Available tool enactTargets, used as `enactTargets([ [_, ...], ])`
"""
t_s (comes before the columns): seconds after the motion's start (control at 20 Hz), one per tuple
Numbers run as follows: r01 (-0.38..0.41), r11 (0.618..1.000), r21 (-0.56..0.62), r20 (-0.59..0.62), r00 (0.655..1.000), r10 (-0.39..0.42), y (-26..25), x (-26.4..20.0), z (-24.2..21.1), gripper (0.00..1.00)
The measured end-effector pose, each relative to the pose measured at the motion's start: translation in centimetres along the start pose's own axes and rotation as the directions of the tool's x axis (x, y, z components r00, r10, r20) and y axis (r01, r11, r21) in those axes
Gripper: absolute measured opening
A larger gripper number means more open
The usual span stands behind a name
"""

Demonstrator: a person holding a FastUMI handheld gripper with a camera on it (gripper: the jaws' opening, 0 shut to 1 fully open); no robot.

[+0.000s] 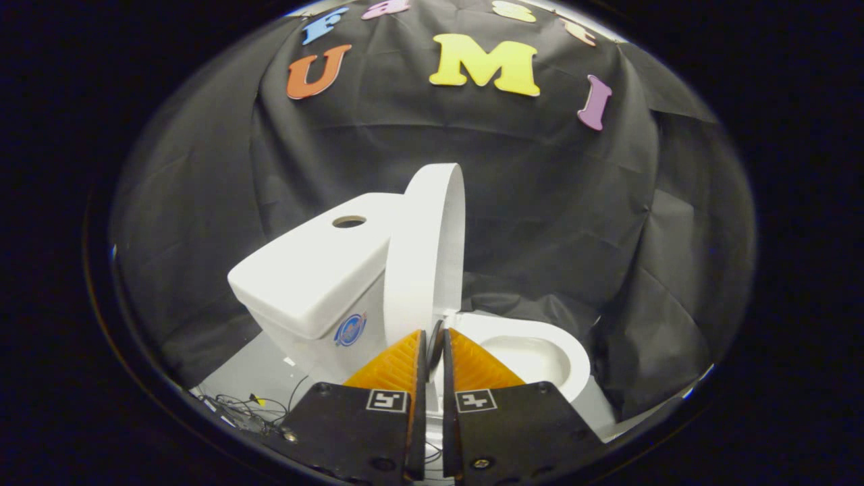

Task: Open the toilet lid.

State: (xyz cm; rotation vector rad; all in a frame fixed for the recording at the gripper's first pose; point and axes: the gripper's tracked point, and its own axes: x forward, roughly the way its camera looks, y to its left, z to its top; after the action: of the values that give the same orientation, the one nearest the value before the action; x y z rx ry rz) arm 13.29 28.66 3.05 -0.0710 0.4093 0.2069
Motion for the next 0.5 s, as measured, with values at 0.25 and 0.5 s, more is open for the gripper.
enactTargets([
  [0.25,-0.11,0.993,-0.044,0.185,0.976,0.116,1.4,-3.1,3.6,0.56],
  [0.5,-0.136,0.991,-0.008,0.34,0.931,0.131,-0.4,-7.2,7.2,0.94],
])
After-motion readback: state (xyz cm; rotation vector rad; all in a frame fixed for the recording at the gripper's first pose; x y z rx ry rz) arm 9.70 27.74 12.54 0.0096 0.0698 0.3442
